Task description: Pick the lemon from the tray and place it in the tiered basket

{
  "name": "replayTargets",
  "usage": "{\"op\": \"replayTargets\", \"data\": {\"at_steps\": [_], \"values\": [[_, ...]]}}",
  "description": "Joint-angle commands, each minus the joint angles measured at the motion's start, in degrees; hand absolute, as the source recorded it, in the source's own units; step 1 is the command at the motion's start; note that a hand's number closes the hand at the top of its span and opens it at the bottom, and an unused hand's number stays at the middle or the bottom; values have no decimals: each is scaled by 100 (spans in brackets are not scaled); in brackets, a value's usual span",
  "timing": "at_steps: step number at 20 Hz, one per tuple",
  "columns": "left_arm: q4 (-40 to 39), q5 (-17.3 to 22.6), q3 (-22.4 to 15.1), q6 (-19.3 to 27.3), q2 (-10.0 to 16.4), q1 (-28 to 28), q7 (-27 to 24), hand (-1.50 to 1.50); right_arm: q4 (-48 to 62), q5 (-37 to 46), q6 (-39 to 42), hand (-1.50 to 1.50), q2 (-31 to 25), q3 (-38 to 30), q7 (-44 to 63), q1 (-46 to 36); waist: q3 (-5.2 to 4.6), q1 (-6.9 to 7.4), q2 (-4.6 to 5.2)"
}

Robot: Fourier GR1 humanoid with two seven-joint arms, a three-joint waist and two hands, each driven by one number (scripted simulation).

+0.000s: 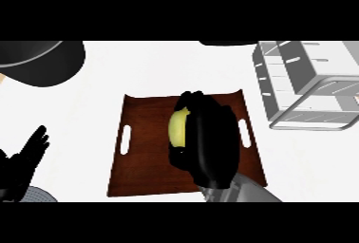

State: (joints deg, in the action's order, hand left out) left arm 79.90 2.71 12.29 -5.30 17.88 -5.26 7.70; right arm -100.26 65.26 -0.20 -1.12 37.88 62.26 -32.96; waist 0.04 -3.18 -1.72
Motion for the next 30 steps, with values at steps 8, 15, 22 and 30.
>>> {"op": "replayTargets", "data": {"at_steps": [8,15,22,30], "values": [[-247,-130,-123,-138,-83,140,-227,0,-1770,-123,1963,150,-56,-1918,445,-909,-9,287,159],[-279,-135,-97,-107,-88,527,145,0,-340,-339,1311,150,-620,-3021,-888,-1278,-7,343,179],[-88,-202,-168,-144,-113,375,105,0,731,-1480,-92,150,-895,-4468,-2423,-1332,3,410,220],[-166,-317,-206,-87,-278,417,34,0,2888,-2000,-366,150,-1529,-5167,-3490,-2459,-6,407,200]]}}
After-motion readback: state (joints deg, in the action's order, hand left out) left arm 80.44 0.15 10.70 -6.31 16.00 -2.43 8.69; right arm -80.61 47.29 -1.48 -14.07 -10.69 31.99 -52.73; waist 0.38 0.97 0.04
